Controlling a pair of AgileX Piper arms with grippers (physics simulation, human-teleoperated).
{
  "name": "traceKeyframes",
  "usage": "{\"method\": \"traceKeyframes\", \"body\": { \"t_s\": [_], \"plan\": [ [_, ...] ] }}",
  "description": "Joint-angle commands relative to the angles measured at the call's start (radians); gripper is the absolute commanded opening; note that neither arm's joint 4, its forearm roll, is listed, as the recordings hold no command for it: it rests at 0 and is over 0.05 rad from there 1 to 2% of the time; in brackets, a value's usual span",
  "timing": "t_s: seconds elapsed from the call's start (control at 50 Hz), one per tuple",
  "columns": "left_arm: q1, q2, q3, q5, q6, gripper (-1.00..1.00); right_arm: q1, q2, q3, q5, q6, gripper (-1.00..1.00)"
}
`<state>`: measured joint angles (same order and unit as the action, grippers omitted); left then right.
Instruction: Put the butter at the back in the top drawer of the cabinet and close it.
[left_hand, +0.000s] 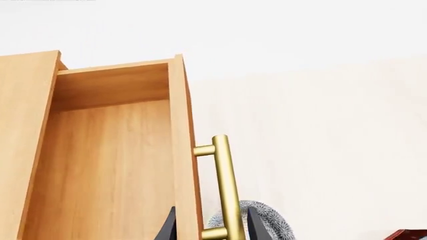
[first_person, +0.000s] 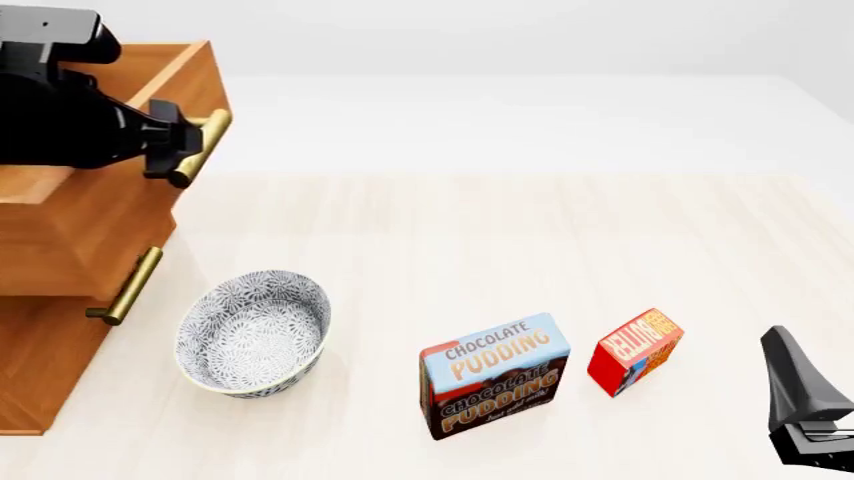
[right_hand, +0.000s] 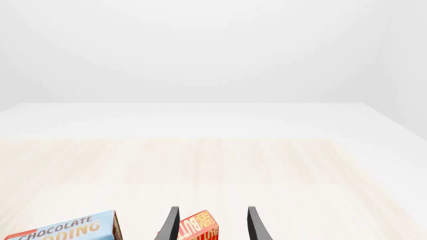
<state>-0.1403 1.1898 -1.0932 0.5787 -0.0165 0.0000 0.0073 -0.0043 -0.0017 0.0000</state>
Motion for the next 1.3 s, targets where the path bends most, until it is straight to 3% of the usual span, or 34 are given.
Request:
{"method": "traceKeyframes", "body": {
  "t_s": [0.02, 1.3],
  "plan": [
    [-0.058, 0.048, 0.058, 0.002, 0.07, 1.0, 0.0, 0.0, 0.0, 0.0, 0.0, 1.0],
    [-0.242, 0.132, 0.04, -0.05, -0.024, 1.0, 0.0, 0.0, 0.0, 0.0, 0.0, 1.0]
  ]
}}
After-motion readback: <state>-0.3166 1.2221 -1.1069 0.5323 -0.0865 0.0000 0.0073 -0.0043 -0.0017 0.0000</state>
